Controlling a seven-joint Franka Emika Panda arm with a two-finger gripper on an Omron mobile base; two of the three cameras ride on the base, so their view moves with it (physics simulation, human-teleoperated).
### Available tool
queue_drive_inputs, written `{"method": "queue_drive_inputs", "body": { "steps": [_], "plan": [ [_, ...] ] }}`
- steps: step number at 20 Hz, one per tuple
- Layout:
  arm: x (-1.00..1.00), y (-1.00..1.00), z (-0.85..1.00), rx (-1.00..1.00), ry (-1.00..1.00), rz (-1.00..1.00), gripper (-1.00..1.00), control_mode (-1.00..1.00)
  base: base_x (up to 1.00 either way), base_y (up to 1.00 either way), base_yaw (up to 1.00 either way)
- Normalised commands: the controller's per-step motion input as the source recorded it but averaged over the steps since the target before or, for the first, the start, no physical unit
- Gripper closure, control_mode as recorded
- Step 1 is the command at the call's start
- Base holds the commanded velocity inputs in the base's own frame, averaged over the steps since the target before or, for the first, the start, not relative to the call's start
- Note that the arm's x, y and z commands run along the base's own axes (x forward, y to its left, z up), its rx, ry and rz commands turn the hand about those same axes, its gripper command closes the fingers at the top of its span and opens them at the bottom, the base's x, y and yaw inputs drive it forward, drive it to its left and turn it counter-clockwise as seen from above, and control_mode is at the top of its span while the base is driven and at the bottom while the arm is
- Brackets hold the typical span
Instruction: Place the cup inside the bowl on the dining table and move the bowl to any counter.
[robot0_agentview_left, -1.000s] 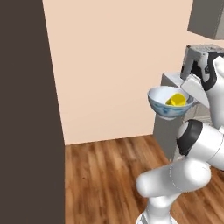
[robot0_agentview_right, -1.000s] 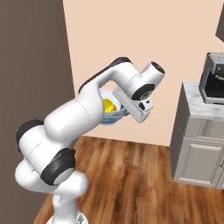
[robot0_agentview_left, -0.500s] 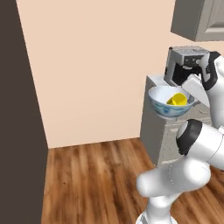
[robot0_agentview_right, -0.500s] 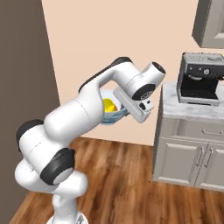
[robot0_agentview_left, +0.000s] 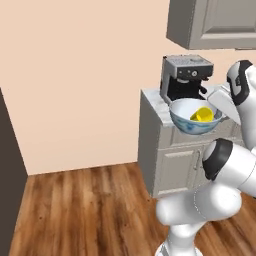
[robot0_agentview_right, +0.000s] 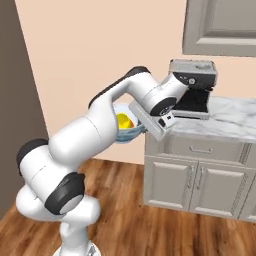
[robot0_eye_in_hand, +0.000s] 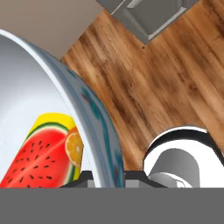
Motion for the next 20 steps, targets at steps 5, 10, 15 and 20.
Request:
{"method": "queue_drive_inputs", "body": {
  "steps": [5,10,15,20],
  "plan": [
    [0.0,0.0,0.0,0.0,0.0,0.0,1.0,1.0,0.35,-0.81,0.0],
    [0.0,0.0,0.0,0.0,0.0,0.0,1.0,1.0,0.27,-0.84,0.0],
    [0.0,0.0,0.0,0.0,0.0,0.0,1.0,1.0,0.18,-0.84,0.0],
    [0.0,0.0,0.0,0.0,0.0,0.0,1.0,1.0,0.14,-0.73,0.0]
  ]
}}
